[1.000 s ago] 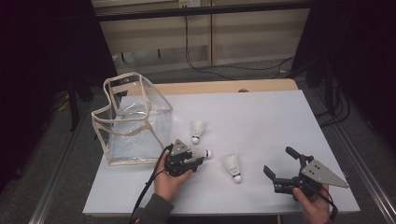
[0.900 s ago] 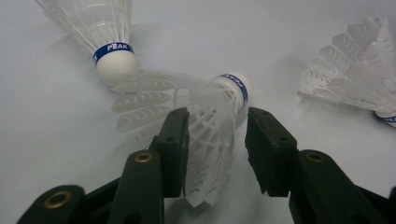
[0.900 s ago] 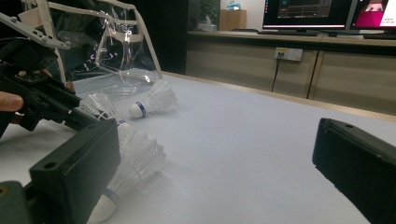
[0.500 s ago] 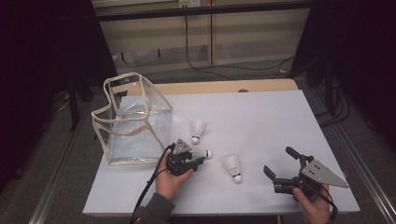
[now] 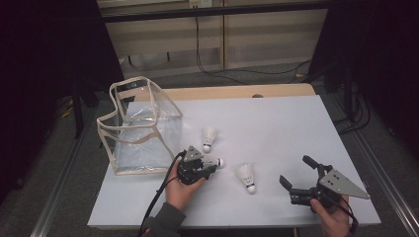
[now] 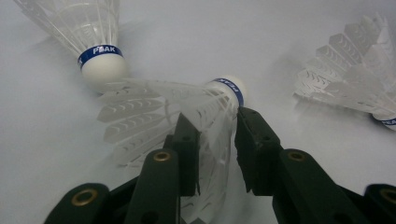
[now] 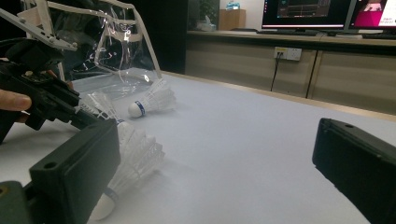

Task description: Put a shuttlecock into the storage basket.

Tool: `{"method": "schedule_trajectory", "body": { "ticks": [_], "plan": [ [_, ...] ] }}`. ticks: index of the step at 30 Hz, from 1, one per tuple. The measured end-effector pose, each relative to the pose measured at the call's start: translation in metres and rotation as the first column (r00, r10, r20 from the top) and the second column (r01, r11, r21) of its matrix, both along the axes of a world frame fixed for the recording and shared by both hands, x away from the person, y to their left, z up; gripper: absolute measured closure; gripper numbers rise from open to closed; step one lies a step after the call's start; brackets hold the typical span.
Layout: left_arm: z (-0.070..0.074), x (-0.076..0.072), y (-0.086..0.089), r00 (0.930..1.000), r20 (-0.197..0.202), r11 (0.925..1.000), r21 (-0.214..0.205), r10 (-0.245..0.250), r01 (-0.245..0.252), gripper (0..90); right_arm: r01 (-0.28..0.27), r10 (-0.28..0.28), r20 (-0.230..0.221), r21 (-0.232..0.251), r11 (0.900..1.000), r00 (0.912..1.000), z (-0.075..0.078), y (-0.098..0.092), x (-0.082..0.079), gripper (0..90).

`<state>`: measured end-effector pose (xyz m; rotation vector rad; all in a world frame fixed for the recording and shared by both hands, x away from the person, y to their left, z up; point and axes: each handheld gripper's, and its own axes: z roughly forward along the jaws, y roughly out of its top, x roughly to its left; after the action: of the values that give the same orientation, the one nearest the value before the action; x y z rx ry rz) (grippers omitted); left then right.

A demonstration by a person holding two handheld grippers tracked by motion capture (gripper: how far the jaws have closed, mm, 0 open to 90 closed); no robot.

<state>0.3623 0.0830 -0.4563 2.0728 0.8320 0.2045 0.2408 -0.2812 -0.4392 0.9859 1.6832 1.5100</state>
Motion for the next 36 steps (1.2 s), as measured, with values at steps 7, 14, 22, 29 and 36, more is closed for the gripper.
{"method": "schedule_trajectory", "body": {
  "ticks": [7, 14, 22, 29, 36],
  "plan": [
    [0.0, -0.0002, -0.0002, 1.0, -0.006, 1.0, -0.004, -0.004, 0.004, 74.6, 0.002, -0.002, -0.004, -0.001, 1.0, 1.0, -0.0001, -0.0003, -0.0002, 1.1],
    [-0.0002, -0.0004, -0.0006, 0.9998, -0.01, 0.9998, -0.013, -0.014, 0.014, 79.5, 0.003, -0.003, 0.0, 0.0, 1.0, 1.0, 0.0001, -0.0007, -0.0005, 1.1],
    [0.0003, 0.0004, 0.0002, 0.9993, -0.017, 0.9994, -0.01, -0.032, 0.032, 82.9, 0.002, -0.002, -0.001, 0.0, 1.0, 1.0, 0.0, -0.0009, -0.0005, 1.1],
    [0.0, 0.0003, 0.0001, 0.9991, -0.018, 0.9991, -0.017, -0.038, 0.038, 85.2, 0.002, -0.002, -0.001, 0.0, 1.0, 1.0, 0.0, -0.0006, -0.0005, 1.1],
    [0.0004, 0.0001, 0.0005, 0.9989, -0.03, 0.9991, -0.023, -0.036, 0.035, 85.8, 0.002, -0.002, -0.002, 0.0, 1.0, 1.0, 0.0001, -0.0004, -0.0005, 1.1]
  ]
}}
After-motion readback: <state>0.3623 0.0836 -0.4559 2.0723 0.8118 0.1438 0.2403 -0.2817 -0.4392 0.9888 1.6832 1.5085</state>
